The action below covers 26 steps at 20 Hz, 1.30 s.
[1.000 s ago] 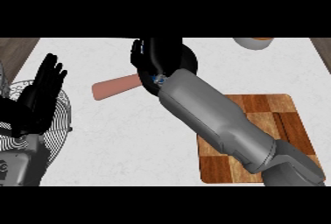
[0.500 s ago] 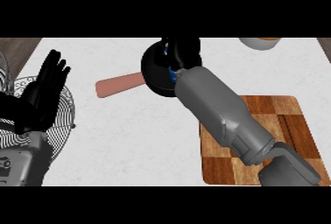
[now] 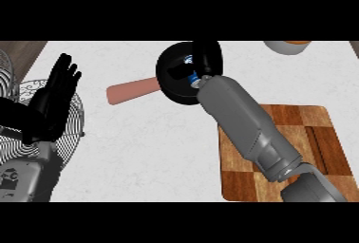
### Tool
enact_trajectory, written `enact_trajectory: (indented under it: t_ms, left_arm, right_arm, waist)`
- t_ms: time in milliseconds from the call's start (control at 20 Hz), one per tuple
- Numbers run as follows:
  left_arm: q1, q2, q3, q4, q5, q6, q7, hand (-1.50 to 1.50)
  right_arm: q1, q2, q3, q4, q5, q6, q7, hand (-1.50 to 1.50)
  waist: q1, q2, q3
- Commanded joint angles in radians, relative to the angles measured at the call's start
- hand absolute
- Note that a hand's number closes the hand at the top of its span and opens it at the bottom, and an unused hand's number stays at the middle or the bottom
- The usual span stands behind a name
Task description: Pick the can from the cutting board and place it in the pot
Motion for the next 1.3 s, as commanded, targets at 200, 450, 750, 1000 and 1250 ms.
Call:
enact_trajectory:
  t_ms: [200, 450, 750, 1000, 1250]
  left_arm:
    - [0.010, 0.015, 0.013, -0.024, 0.004, -0.006, 0.027, 0.00]
    - [0.039, 0.018, 0.046, 0.001, -0.001, -0.001, 0.011, 0.00]
    - [0.053, -0.023, 0.021, -0.017, -0.038, 0.029, 0.013, 0.00]
    - [0.027, -0.030, 0.045, 0.066, -0.036, 0.014, -0.034, 0.00]
    - [0.025, -0.005, 0.065, -0.016, -0.005, -0.020, 0.042, 0.00]
  right_arm:
    - [0.061, 0.000, -0.210, -0.047, -0.233, -0.032, -0.343, -1.50]
    - [0.028, -0.038, -0.302, -0.045, -0.298, 0.088, -0.363, -1.50]
    - [0.103, -0.123, -0.358, -0.024, -0.335, 0.223, -0.475, -1.50]
    - [0.184, -0.194, -0.353, -0.117, -0.347, 0.341, -0.440, -1.50]
    - [0.201, -0.235, -0.361, -0.149, -0.333, 0.371, -0.426, -1.50]
  waist:
    - [-0.012, -0.006, 0.000]
    - [-0.055, -0.023, -0.001]
    - [-0.063, -0.025, -0.001]
    - [-0.080, -0.030, -0.002]
    - [-0.074, -0.030, -0.002]
